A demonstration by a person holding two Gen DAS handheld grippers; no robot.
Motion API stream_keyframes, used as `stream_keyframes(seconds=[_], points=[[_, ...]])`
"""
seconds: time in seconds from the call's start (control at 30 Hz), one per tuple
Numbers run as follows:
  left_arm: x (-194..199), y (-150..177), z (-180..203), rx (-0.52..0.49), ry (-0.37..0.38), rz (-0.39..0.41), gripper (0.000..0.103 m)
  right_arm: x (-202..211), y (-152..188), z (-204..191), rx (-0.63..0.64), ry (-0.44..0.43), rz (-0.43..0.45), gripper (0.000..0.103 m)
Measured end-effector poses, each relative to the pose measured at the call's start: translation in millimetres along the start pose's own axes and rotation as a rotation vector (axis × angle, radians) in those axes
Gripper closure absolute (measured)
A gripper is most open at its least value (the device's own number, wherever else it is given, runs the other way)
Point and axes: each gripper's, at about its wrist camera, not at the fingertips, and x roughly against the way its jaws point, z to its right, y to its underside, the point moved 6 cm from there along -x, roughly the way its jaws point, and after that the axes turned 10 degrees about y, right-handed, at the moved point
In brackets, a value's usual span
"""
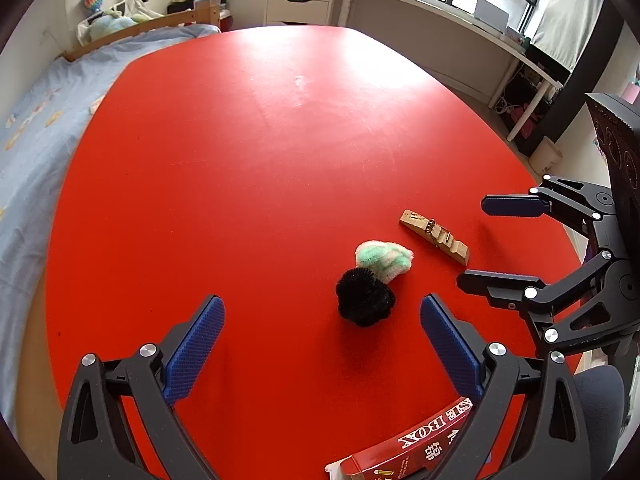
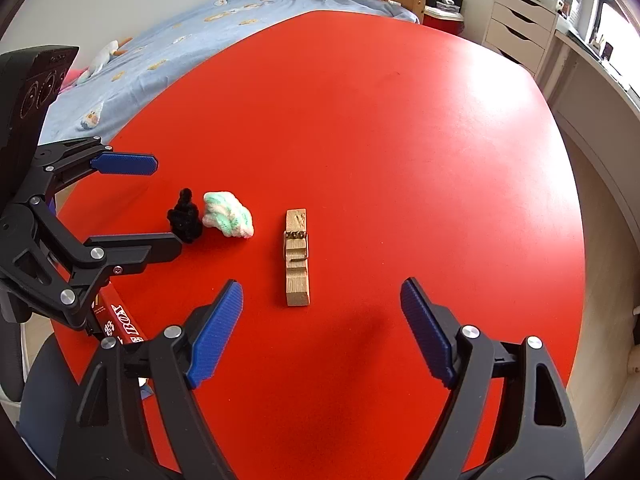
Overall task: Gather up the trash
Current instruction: 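Grasp the black fuzzy ball with the left tool while the right tool grasps the clothespin, then carry the ball and clothespin over the wastebasket and open both tools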
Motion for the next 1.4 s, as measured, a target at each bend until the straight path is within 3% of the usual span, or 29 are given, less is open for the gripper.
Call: stream_keyframes(seconds=[0.2, 0.27, 0.3, 0.37, 0.4, 0.47, 0.9, 1.4], points=[[-5.9, -1.8, 1.5, -0.025, -0.024, 0.001, 0.039, -4.0, -5.0, -4.8, 0.015, 0.010, 0.020, 0.049], [-4.9, -2.7, 1.5, -0.032, -0.036, 0.004, 0.054, -3.4, -6.7, -5.7, 0.021, 0.015, 0.025, 0.065], [-4.5, -3.1, 1.4, -0.034, -0.036, 0.003, 0.062, -3.0, -7.1, -5.9, 0.023, 0.014, 0.025, 0.068], [-3.7, -3.2, 0.9, -0.036, -0.033, -0.002, 0.073, -2.9, -7.9, -6.0, 0.025, 0.012, 0.026, 0.084], [-3.3, -2.8, 0.7, -0.036, -0.034, -0.005, 0.077, -2.9, -7.9, -5.8, 0.024, 0.012, 0.025, 0.087], [-2.6, -2.5, 0.8, -0.034, -0.028, -0.008, 0.078, -2.6, -7.4, -4.9, 0.018, 0.017, 0.024, 0.092], [17.9, 0.5, 8.2, -0.026, -0.025, 0.013, 0.079, 22.3, -2.6, 0.0, -0.023, 0.032, 0.029, 0.092], [87.2, 27.7, 56.5, -0.081, -0.014, 0.070, 0.078, 119.4, 33.3, -14.4, -0.043, 0.027, 0.110, 0.092]])
